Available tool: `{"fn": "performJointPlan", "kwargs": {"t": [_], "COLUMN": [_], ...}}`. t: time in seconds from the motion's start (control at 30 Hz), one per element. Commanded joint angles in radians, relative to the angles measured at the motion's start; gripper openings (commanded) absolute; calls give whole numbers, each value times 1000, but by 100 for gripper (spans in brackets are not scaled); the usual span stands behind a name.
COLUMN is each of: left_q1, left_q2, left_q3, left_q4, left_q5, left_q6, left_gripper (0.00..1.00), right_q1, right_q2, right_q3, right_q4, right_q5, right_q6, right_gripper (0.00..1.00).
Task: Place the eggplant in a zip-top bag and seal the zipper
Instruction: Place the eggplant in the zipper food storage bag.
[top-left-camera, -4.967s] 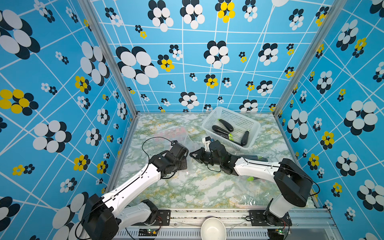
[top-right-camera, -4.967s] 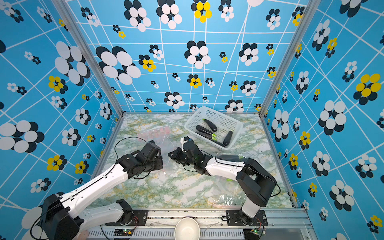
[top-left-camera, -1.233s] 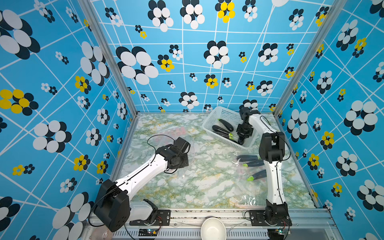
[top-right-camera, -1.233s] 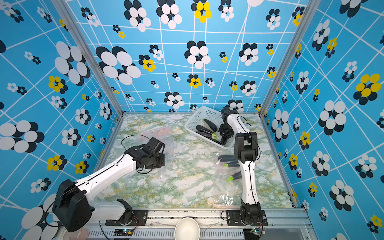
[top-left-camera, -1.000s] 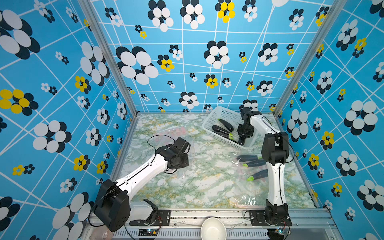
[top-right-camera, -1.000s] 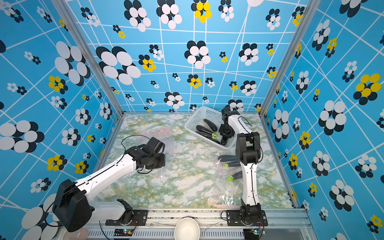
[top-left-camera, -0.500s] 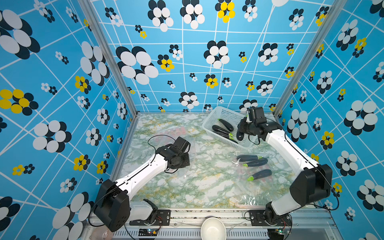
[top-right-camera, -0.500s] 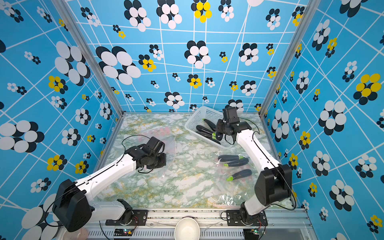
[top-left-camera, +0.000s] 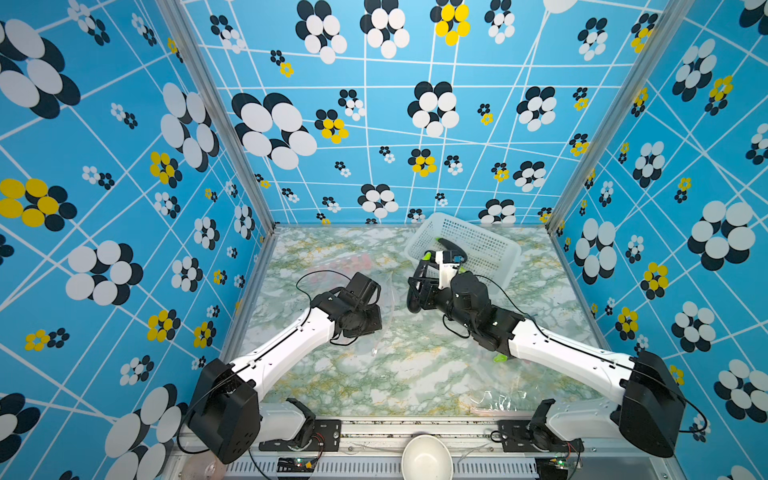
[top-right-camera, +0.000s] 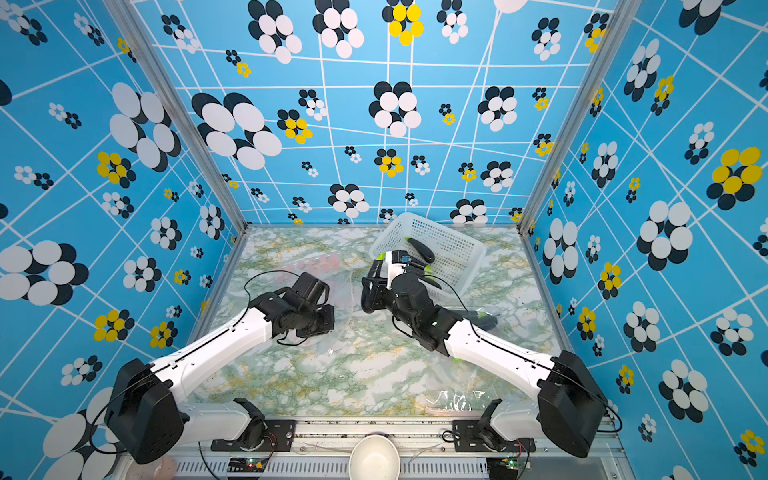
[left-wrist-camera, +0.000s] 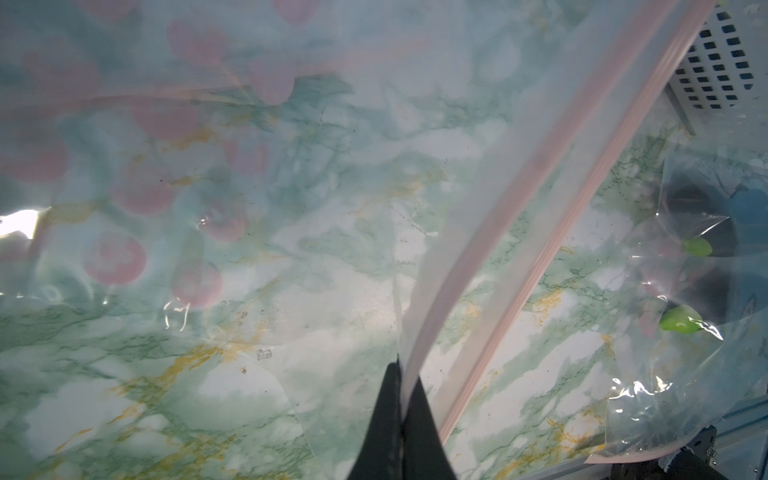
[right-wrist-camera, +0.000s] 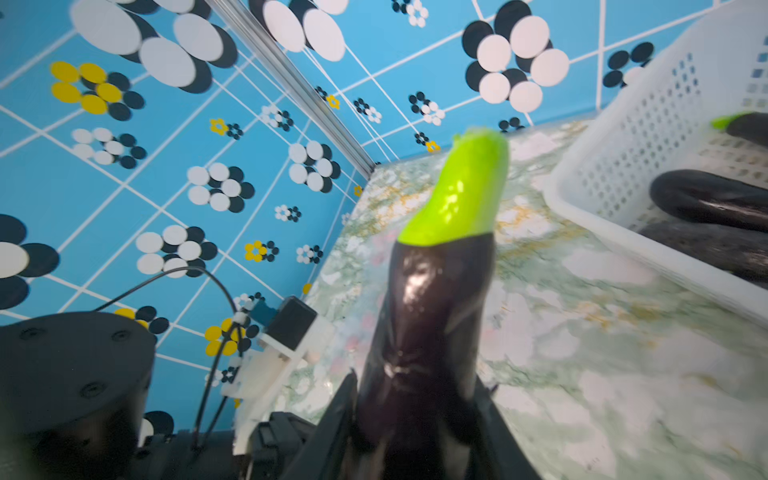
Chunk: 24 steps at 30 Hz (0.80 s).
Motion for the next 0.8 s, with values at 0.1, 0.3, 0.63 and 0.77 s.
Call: {"fn": "performJointPlan", "kwargs": {"t": [0.1, 0.3, 0.63, 0.77], "left_q1": [18, 27, 42, 50], "left_q2": [-25, -56, -91, -109], "left_q3": [12, 4, -14, -22], "left_q4": [47, 52, 79, 97], "left_q5": [75, 90, 120, 127], "left_q6": [-53, -67, -82, -93], "left_gripper": [0, 0, 0, 0], "right_q1": [85, 92, 98, 98], "right_q2": [126, 196, 277, 299], "right_q3": [32, 22, 32, 35], "right_q4": [268, 343, 385, 362], "right_q5": [119, 173, 152, 140], "right_q6": [-39, -41, -27, -42], "right_gripper": [33, 33, 33, 34]}}
